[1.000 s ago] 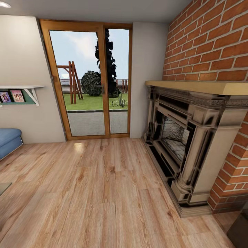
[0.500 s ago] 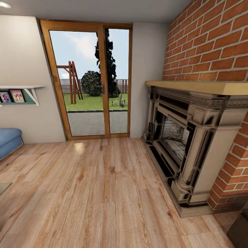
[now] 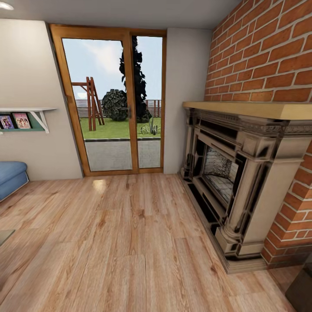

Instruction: Turn on the radio receiver that's on the table in the living room.

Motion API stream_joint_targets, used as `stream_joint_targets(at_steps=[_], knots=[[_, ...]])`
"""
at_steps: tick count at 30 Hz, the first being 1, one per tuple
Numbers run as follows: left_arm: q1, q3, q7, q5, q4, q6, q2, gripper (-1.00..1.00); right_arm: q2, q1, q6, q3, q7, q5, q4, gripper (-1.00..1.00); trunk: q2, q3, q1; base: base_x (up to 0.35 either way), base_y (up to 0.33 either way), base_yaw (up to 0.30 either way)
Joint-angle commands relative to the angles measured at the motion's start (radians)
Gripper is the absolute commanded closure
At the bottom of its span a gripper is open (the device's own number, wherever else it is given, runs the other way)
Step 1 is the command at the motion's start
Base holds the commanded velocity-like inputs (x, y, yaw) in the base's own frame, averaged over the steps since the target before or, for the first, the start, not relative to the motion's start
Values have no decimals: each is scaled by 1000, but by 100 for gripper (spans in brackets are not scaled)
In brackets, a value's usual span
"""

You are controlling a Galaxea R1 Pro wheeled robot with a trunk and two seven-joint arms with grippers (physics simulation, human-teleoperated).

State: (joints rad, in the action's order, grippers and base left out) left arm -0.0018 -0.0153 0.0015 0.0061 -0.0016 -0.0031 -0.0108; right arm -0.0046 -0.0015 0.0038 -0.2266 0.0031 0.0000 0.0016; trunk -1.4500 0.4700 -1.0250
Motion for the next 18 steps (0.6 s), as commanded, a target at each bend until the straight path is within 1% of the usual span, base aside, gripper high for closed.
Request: stream_joint_targets(at_steps=[1, 18], knots=[[0, 0, 0, 0, 0, 0, 0, -100, 0, 0, 0, 0, 0, 0, 0, -100, 0, 0, 0, 0, 0, 0], [0, 0, 0, 0, 0, 0, 0, -100, 0, 0, 0, 0, 0, 0, 0, -100, 0, 0, 0, 0, 0, 0]])
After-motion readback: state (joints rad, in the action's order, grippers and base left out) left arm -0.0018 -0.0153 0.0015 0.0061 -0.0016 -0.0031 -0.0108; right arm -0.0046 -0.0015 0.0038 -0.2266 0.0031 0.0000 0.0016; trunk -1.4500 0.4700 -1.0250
